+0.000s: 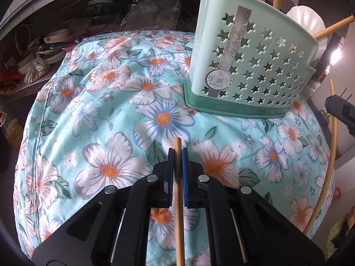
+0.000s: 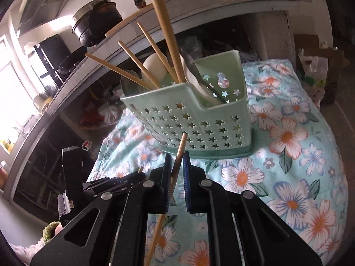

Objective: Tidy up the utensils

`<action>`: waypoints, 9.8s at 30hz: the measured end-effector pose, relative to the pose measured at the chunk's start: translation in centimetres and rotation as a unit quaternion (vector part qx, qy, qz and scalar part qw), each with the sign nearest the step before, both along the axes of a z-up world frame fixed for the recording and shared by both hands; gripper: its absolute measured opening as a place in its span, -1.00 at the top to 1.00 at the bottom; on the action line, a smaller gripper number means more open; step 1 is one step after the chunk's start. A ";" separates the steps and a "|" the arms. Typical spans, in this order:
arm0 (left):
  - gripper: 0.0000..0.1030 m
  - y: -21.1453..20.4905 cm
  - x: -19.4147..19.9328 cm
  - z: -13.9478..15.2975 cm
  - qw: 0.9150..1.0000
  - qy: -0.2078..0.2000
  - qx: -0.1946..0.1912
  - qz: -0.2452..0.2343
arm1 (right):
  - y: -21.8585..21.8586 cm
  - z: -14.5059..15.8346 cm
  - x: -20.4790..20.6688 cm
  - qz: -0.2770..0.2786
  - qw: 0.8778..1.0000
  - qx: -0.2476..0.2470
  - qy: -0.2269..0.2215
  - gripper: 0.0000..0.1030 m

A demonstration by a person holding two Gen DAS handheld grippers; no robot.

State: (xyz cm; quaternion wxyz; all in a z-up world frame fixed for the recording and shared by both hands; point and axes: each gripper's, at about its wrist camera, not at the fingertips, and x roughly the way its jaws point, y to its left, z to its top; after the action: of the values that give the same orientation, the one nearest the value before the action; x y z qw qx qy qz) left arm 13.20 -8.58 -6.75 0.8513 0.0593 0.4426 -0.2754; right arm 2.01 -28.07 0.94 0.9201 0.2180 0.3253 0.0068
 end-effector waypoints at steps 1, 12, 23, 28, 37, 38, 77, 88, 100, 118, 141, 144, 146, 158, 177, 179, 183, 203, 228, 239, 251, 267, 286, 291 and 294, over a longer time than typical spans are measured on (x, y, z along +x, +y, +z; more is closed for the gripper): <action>0.90 0.0 0.0 0.1 1.000 -0.002 0.000 0.000 | 0.2 0.3 0.0 0.000 1.000 -0.007 -0.004 0.80; 0.90 0.6 -0.7 1.7 1.000 -0.023 -0.007 0.004 | 1.2 3.5 -1.3 0.001 0.997 -0.062 -0.046 0.85; 0.90 5.1 -3.2 12.0 0.983 -0.088 -0.162 -0.010 | 1.0 5.3 -2.6 -0.017 0.993 -0.087 -0.074 0.88; 0.90 6.8 -4.1 18.0 0.959 -0.138 -0.248 -0.019 | 0.7 5.6 -3.2 -0.022 0.993 -0.085 -0.084 0.88; 0.90 4.7 -3.1 25.8 0.900 -0.241 -0.363 -0.022 | -0.3 6.1 -4.0 -0.029 0.992 -0.068 -0.104 0.88; 0.90 4.2 -2.8 26.2 0.894 -0.246 -0.373 -0.021 | -0.4 6.1 -4.0 -0.029 0.992 -0.065 -0.106 0.88; 0.90 -8.2 4.0 22.4 0.871 -0.336 -0.350 0.075 | -4.2 4.3 -3.6 -0.041 0.994 -0.006 -0.101 0.88; 0.90 -9.5 3.5 22.2 0.864 -0.370 -0.330 0.088 | -4.3 4.3 -3.8 -0.045 0.994 -0.005 -0.100 0.88; 0.18 -7.7 0.3 21.6 0.879 -0.359 -0.309 0.054 | -5.0 3.9 -4.3 -0.054 0.993 0.017 -0.103 0.88; -0.76 1.8 -6.0 16.5 0.950 -0.262 -0.172 0.005 | -2.5 4.7 -4.7 -0.045 0.990 0.008 -0.134 0.88; -0.84 6.3 -7.0 9.9 0.973 -0.153 -0.167 0.050 | -2.4 15.9 -2.2 -0.003 0.968 -0.094 -0.235 0.88; -0.84 6.3 -6.9 9.8 0.972 -0.153 -0.175 0.047 | -2.6 17.8 -1.1 -0.005 0.963 -0.099 -0.251 0.88; -0.84 6.3 -6.8 9.7 0.971 -0.154 -0.175 0.047 | -2.5 18.8 -0.4 -0.010 0.959 -0.106 -0.261 0.88; -0.84 7.5 -6.5 9.4 0.969 -0.153 -0.179 0.068 | -0.6 19.4 5.4 -0.042 0.942 -0.179 -0.282 0.88; -0.84 7.2 -6.5 9.3 0.970 -0.154 -0.172 0.079 | -0.1 14.3 8.3 -0.010 0.960 -0.186 -0.209 0.85; -0.84 7.2 -6.5 9.3 0.970 -0.155 -0.172 0.079 | -0.1 14.3 7.9 -0.005 0.960 -0.184 -0.209 0.72; -0.84 7.1 -6.6 9.3 0.970 -0.156 -0.170 0.078 | -0.4 14.6 6.6 -0.003 0.960 -0.176 -0.217 0.42; -0.84 5.6 -7.6 9.7 0.972 -0.174 -0.118 0.108 | 2.1 6.0 -4.7 -0.048 0.985 -0.088 -0.139 -0.28; -0.84 1.0 -7.3 9.6 0.969 -0.175 0.023 0.174 | -0.4 -0.7 -5.4 -0.201 0.954 -0.217 0.050 -0.84; -0.84 1.8 -6.7 9.4 0.967 -0.160 0.034 0.194 | 0.1 -0.8 -4.7 -0.193 0.953 -0.227 0.058 -0.85; -0.84 1.8 -6.7 9.5 0.968 -0.157 0.032 0.192 | 0.2 -0.2 -4.7 -0.199 0.951 -0.231 0.050 -0.85; -0.84 1.8 -6.8 9.5 0.968 -0.159 0.036 0.192 | -0.1 0.2 -4.9 -0.205 0.950 -0.230 0.048 -0.85; -0.84 2.0 -6.6 9.5 0.969 -0.154 0.036 0.192 | 0.0 0.2 -4.9 -0.207 0.950 -0.229 0.048 -0.85; -0.84 2.0 -6.6 9.5 0.968 -0.154 0.036 0.192 | 0.0 0.2 -4.9 -0.207 0.950 -0.230 0.047 -0.85; -0.84 1.9 -6.7 9.5 0.969 -0.154 0.037 0.192 | 0.0 0.2 -4.9 -0.207 0.950 -0.230 0.047 -0.85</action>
State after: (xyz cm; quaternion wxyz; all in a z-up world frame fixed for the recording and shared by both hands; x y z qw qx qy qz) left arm 6.52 -6.66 2.78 0.9435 0.0462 0.3189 -0.0780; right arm -2.86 -28.07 1.11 0.9100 0.0635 0.3088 -0.2692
